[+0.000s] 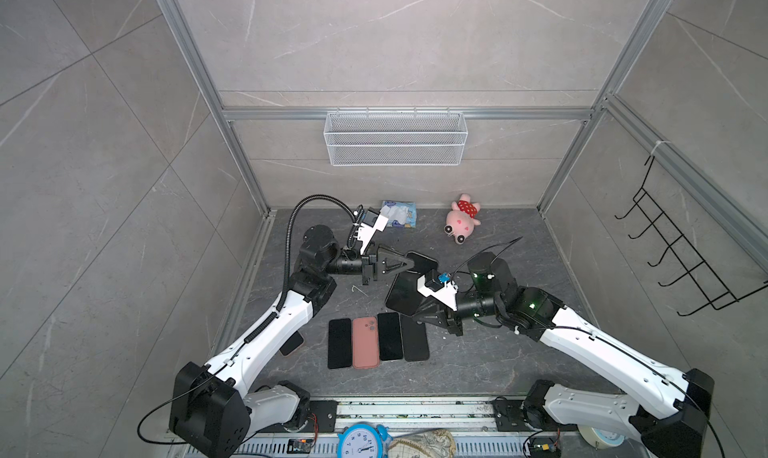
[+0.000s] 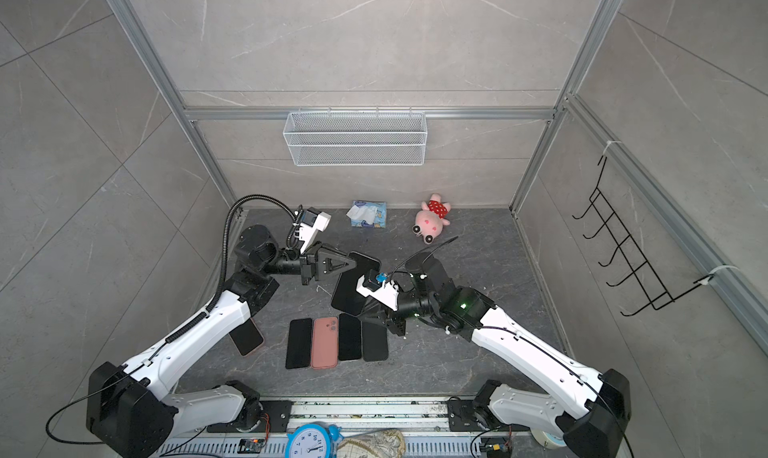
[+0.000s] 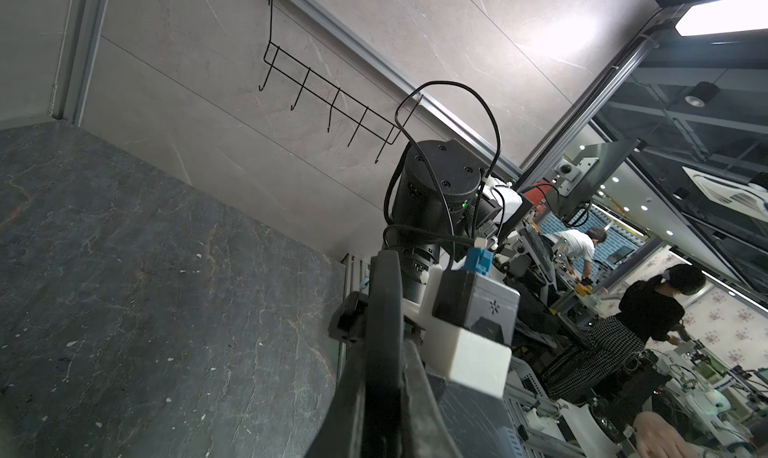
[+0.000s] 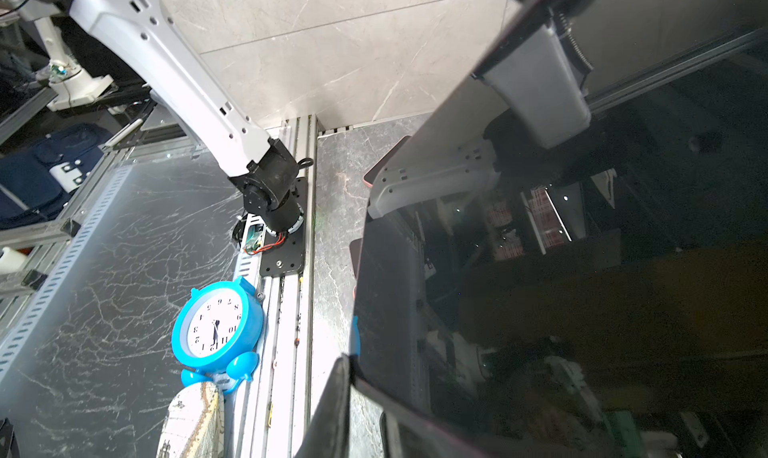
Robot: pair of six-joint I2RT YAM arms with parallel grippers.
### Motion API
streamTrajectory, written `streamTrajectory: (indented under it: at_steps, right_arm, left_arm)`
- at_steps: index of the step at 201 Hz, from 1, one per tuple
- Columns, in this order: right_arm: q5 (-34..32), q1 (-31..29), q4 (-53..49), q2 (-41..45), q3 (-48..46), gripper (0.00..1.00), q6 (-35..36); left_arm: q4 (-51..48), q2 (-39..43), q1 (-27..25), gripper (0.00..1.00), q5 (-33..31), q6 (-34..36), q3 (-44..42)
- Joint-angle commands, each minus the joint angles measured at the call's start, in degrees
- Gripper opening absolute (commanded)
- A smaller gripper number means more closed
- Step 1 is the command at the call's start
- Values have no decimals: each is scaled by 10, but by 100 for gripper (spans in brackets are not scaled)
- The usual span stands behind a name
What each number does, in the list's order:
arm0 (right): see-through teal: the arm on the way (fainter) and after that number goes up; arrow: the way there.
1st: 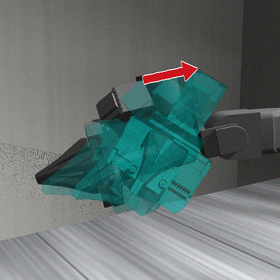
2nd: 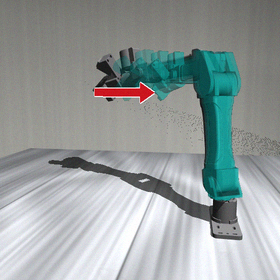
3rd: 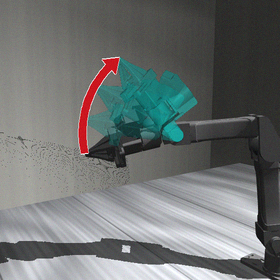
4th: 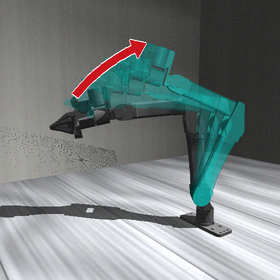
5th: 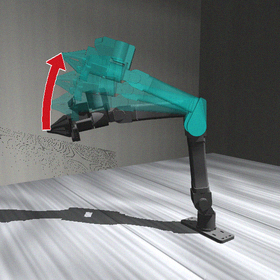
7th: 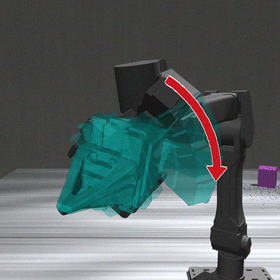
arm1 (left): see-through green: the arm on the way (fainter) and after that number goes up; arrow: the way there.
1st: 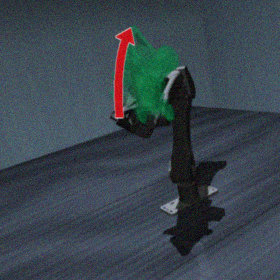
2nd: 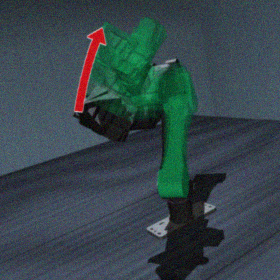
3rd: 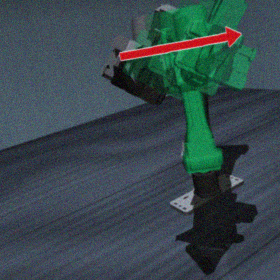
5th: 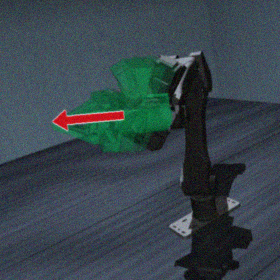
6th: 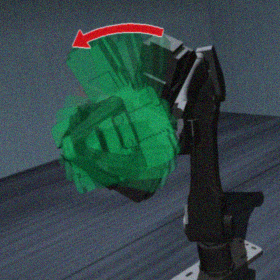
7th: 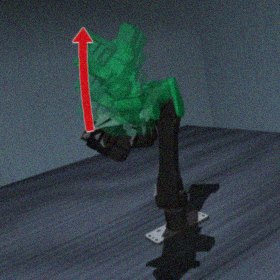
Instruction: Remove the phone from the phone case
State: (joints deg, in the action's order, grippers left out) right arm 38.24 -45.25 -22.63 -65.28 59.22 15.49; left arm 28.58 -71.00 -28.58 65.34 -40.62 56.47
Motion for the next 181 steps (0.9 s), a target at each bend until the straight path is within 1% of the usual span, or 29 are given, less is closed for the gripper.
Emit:
streamTrajectory:
  at_steps: [1,16,31,60,76,83,97,107,119,136,151,170,181]
  right_arm:
    - [8,-7,68,-8,33,0,62]
    - [3,-4,84,-4,23,0,72]
    - [0,0,102,3,11,0,78]
    - [-16,3,132,14,-12,0,78]
    - [-45,5,163,21,-32,0,50]
    - [-48,9,168,24,-38,0,37]
    - [-34,19,185,36,-62,6,7]
    - [-37,20,199,50,-86,12,-6]
    - [-66,21,205,71,-109,17,-31]
    - [-111,22,214,105,-145,28,-91]
    - [-141,22,223,132,-172,40,-160]
    - [-170,22,262,162,-207,50,-266]
    - [-192,22,273,178,-218,53,-332]
  left_arm:
    - [69,-18,-14,0,-68,-76,-15]
    - [77,-25,-15,0,-72,-87,-18]
    - [106,-37,-15,0,-70,-114,-22]
    - [138,-53,-15,0,-76,-140,-29]
    - [162,-57,-16,0,-84,-154,-37]
    - [171,-55,-15,0,-89,-159,-42]
    - [171,-52,-14,0,-101,-162,-42]
    - [178,-54,-15,0,-109,-176,-41]
    - [182,-47,-12,0,-133,-191,-44]
    - [180,-37,-3,0,-185,-222,-52]
    - [205,-39,1,0,-235,-288,-63]
    - [255,-51,2,0,-287,-370,-76]
    - [275,-56,2,0,-317,-411,-90]
